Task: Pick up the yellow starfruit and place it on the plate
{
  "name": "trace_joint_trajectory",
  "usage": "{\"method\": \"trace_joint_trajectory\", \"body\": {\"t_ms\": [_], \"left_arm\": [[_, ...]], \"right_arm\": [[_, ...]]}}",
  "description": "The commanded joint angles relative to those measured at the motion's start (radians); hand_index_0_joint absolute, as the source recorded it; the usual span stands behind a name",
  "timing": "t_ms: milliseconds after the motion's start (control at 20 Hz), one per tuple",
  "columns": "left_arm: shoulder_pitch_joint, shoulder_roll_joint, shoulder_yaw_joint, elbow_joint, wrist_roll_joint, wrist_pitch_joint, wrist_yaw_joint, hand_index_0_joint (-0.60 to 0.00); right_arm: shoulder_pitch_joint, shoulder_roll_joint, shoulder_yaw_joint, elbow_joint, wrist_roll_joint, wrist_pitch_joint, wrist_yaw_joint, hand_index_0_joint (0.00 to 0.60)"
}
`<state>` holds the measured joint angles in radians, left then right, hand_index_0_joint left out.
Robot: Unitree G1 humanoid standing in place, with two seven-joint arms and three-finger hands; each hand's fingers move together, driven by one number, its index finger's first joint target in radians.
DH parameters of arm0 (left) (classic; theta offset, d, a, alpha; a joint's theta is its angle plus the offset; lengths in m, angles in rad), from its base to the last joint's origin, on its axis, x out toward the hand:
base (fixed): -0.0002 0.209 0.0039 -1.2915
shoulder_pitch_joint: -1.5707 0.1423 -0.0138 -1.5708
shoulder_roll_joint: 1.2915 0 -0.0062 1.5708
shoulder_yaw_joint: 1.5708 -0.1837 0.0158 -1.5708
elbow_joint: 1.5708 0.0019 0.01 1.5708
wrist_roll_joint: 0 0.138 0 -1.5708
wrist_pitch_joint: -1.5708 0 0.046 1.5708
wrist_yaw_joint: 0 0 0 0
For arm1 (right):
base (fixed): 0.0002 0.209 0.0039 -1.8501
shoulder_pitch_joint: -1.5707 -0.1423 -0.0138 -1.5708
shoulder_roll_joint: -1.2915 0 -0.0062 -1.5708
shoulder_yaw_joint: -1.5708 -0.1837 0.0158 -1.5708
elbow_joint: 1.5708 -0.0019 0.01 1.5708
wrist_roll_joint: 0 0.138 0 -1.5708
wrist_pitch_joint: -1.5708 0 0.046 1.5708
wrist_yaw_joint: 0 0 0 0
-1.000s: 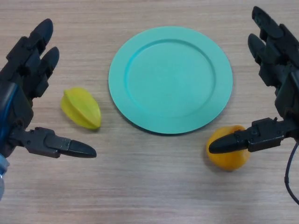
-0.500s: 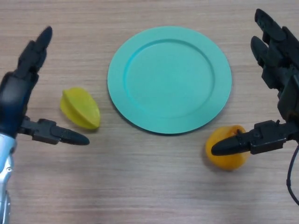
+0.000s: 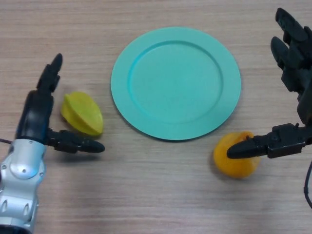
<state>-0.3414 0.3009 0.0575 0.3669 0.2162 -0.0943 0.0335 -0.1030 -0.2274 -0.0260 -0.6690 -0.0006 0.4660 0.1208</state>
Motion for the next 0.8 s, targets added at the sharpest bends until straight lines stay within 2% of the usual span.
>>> {"method": "trace_joint_trajectory", "body": {"t_ms": [50,300,350,400,450,500,550,600,650,700,750,800], "left_arm": [[-0.078,0.026,0.02,0.022,-0.01,-0.138,0.085,0.0],[-0.105,0.004,0.011,0.06,-0.023,-0.165,0.126,0.0],[-0.107,0.005,0.008,0.064,-0.009,-0.168,0.135,-0.15],[-0.108,0.008,0.005,0.069,0.012,-0.174,0.149,-0.25],[-0.11,0.016,-0.003,0.082,0.081,-0.191,0.188,-0.399],[-0.112,0.022,-0.007,0.091,0.136,-0.202,0.219,-0.499],[-0.111,0.031,-0.007,0.094,0.213,-0.213,0.262,-0.599],[-0.11,0.031,-0.006,0.093,0.217,-0.213,0.265,-0.599],[-0.108,0.033,-0.005,0.089,0.227,-0.213,0.275,-0.599],[-0.105,0.033,-0.003,0.086,0.234,-0.213,0.283,-0.6],[-0.093,0.035,0.001,0.068,0.243,-0.211,0.296,-0.6],[-0.088,0.035,0.003,0.058,0.248,-0.205,0.301,-0.6]], "right_arm": [[-0.028,-0.032,-0.055,-0.042,0.029,-0.158,-0.007,0.0],[-0.02,-0.035,-0.07,-0.048,0.026,-0.167,-0.009,0.0],[-0.018,-0.035,-0.071,-0.049,0.025,-0.168,-0.009,0.0],[-0.017,-0.036,-0.071,-0.05,0.024,-0.168,-0.007,0.0],[-0.013,-0.036,-0.073,-0.052,0.021,-0.171,-0.006,0.0],[-0.01,-0.036,-0.074,-0.052,0.02,-0.176,-0.004,0.0],[-0.005,-0.033,-0.075,-0.057,0.023,-0.179,-0.006,0.05],[-0.005,-0.033,-0.075,-0.057,0.023,-0.179,-0.007,0.15],[-0.004,-0.032,-0.075,-0.062,0.025,-0.175,-0.008,0.3],[-0.004,-0.032,-0.075,-0.066,0.027,-0.172,-0.009,0.401],[-0.003,-0.032,-0.075,-0.074,0.032,-0.165,-0.012,0.45],[-0.003,-0.031,-0.074,-0.077,0.034,-0.16,-0.012,0.35]]}}
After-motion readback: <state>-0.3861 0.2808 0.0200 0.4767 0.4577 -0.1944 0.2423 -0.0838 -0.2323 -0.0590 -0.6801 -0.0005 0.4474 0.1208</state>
